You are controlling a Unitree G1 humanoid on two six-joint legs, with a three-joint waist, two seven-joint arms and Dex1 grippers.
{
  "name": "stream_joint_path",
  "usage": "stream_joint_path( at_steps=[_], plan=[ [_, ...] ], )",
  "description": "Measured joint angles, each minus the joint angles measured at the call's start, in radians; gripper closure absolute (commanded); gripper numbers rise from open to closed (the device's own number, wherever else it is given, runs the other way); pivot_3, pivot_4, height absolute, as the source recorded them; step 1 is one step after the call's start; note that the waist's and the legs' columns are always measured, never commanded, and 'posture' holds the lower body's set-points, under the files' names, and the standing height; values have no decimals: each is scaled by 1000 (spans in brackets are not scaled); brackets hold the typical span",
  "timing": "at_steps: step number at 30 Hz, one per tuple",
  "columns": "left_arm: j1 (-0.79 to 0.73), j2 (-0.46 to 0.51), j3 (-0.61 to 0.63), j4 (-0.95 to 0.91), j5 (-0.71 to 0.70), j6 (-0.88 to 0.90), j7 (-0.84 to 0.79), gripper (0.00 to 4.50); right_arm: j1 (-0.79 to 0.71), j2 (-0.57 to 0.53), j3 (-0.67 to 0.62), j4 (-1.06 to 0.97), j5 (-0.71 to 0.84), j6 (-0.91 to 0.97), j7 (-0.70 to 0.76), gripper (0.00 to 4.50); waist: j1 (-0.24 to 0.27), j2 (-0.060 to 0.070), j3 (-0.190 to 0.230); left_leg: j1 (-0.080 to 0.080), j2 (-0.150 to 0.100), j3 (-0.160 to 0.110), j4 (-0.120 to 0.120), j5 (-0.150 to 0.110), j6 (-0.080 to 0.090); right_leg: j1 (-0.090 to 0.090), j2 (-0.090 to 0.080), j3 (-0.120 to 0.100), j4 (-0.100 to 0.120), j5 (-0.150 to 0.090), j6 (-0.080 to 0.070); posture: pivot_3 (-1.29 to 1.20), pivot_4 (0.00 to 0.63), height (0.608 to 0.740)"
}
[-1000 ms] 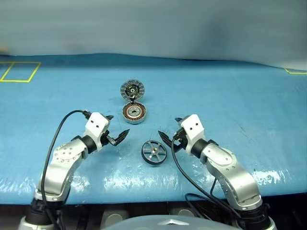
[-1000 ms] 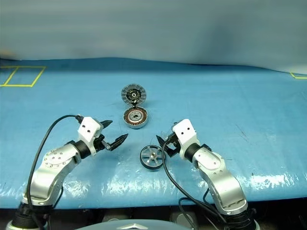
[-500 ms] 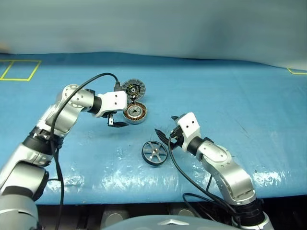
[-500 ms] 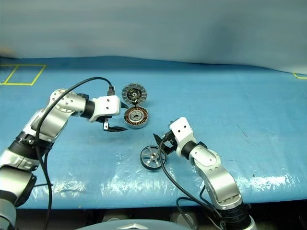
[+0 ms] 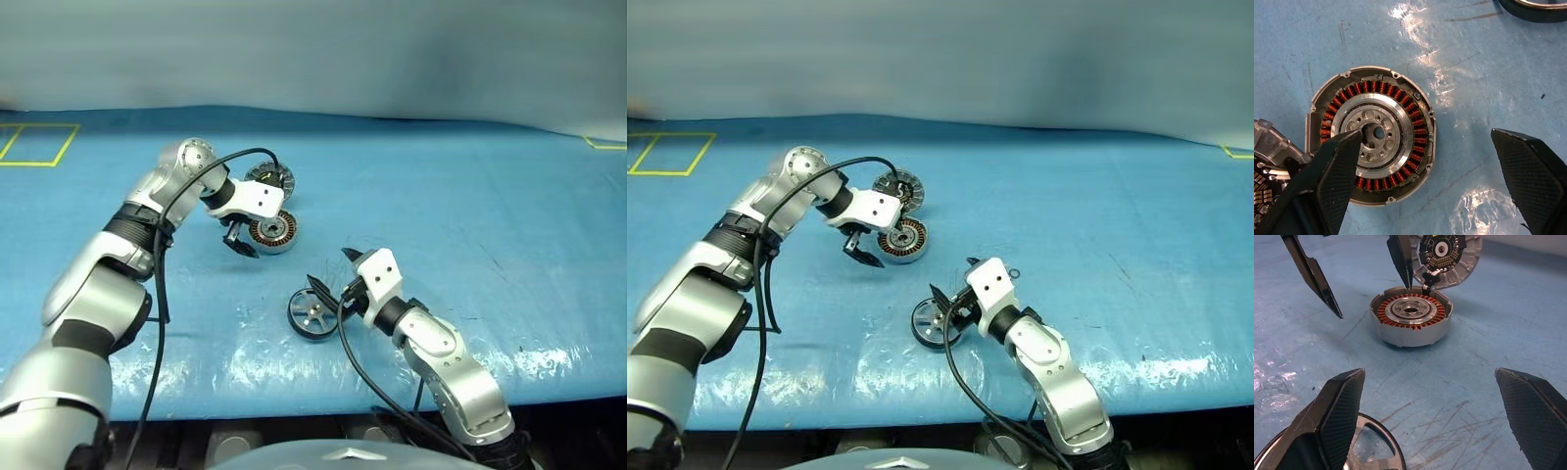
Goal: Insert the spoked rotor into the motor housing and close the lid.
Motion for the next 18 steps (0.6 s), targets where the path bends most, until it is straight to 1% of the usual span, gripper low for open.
stream_joint_path(
  at_steps=[6, 12, 18],
  plan=[
    [-14, -25, -1, 46, 43, -25, -16, 0, 3, 12, 5, 0, -4, -5, -3, 20, 0, 0, 0, 0, 0, 0, 1, 0, 0, 0, 0, 0, 2, 0, 0, 0, 150, 740],
    [-18, -69, -2, 132, 94, -30, 16, 0, 2, 21, 12, 0, -19, -18, -3, 20, 2, 0, 0, 0, 0, -2, 4, 0, 0, -4, 1, 0, 12, -3, -1, 0, 150, 740],
    [-30, -102, -2, 186, 130, -44, 34, 0, 2, 26, 13, 0, -22, -19, -2, 20, 0, -1, 0, -2, 0, -2, 7, 0, 0, -5, 2, 0, 14, -3, 0, 0, 150, 740]
  ],
)
